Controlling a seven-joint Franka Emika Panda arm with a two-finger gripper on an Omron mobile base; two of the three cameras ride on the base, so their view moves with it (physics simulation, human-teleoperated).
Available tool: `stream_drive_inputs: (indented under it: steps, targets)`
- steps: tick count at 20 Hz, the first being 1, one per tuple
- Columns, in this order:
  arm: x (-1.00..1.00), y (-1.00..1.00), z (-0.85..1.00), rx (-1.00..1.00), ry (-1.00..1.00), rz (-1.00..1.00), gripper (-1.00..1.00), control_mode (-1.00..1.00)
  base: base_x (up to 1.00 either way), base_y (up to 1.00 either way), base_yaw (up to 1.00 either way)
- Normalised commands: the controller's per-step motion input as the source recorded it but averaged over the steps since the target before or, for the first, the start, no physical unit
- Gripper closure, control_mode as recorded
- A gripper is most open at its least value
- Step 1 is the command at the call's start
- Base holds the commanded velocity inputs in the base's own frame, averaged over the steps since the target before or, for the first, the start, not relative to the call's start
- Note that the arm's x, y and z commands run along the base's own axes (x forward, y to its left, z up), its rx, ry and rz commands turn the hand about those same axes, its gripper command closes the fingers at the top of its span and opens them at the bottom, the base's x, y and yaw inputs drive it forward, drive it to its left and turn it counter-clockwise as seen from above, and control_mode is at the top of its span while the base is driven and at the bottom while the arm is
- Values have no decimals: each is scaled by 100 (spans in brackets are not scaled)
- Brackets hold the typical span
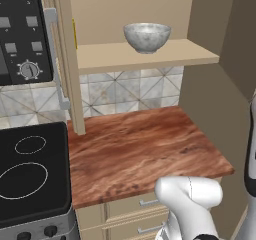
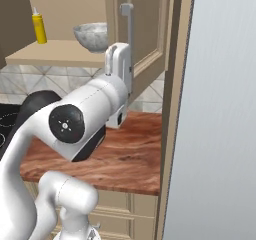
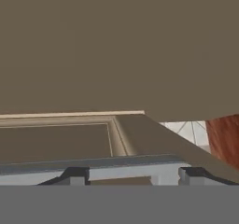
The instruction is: Pick the mug and place it in the sink. Pick the bowl and place it in the open cabinet and then close the cabinet.
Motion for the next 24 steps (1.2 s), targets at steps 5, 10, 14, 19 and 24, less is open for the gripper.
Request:
stream_drive_inputs:
  steps: [5,10,14,19,24]
  targets:
    - [86,26,-25,0,8,7,-100,-100,0,0,0]
    - [79,4,-29,0,5,8,-100,-100,0,0,0]
    - [75,0,-28,0,3,9,-100,-100,0,0,0]
    - [78,1,-27,0,3,9,-100,-100,0,0,0]
    - [85,11,-42,0,1,9,-100,-100,0,0,0]
